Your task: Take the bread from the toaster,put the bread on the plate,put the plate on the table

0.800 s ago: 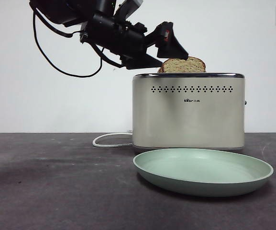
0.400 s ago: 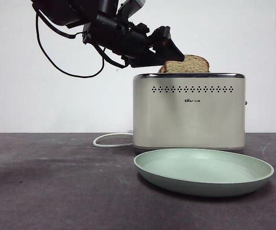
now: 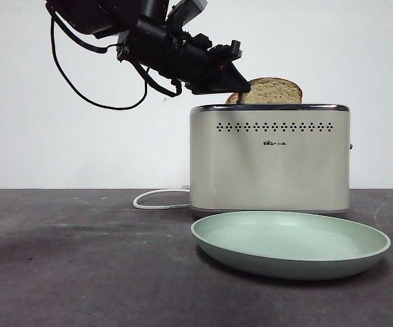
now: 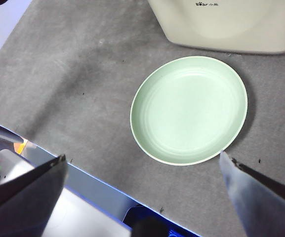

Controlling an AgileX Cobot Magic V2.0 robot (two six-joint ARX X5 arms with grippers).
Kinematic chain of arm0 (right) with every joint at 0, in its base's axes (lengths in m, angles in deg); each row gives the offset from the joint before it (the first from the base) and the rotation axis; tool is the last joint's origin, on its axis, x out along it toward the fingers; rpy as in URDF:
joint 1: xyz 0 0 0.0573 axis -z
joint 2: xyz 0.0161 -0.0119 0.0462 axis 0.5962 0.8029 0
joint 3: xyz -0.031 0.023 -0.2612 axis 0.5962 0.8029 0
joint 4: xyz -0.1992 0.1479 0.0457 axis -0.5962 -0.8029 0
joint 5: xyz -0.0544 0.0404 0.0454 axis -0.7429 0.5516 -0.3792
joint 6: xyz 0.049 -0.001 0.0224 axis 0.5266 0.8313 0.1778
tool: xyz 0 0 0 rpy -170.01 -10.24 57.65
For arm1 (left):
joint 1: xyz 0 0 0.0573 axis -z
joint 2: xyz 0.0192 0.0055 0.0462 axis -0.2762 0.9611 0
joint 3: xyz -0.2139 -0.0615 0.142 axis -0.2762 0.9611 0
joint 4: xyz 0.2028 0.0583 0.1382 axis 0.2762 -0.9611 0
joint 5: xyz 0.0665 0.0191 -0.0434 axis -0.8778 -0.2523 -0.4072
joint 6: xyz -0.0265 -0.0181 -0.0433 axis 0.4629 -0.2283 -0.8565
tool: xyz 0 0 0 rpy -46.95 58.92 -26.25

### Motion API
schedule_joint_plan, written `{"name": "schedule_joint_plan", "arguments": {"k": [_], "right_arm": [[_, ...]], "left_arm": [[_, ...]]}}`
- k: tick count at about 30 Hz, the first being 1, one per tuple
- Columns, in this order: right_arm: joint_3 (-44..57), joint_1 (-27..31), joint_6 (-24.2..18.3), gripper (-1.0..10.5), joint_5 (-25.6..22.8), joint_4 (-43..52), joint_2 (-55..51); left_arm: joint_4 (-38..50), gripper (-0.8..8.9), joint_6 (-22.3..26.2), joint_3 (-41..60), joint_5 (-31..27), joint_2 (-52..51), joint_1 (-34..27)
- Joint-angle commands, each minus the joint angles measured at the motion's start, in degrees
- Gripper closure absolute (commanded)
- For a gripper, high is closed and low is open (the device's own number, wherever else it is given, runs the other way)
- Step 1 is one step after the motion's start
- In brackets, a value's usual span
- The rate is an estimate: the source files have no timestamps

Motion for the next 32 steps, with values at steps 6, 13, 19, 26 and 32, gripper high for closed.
{"name": "schedule_joint_plan", "arguments": {"k": [6,13,19,26,32], "right_arm": [[-0.1,-0.2,0.3,2.3,0.0,0.1,-0.1],[-0.1,-0.1,0.4,2.3,0.0,0.1,-0.1],[-0.1,-0.1,0.3,2.3,-0.2,0.1,-0.1],[-0.1,-0.1,0.3,2.3,-0.3,0.2,-0.1],[-0.1,-0.1,0.3,2.3,-0.3,0.2,-0.1]], "left_arm": [[0.0,8.19,0.9,0.4,0.6,1.1,0.5],[-2.6,8.19,0.4,-3.4,-0.5,0.2,-0.7],[-11.0,8.19,0.5,-13.5,-0.4,0.2,-1.1],[-17.9,8.19,0.5,-22.1,-0.5,-2.4,-1.1],[-21.3,8.19,0.4,-22.1,-3.7,-10.2,-1.2]]}}
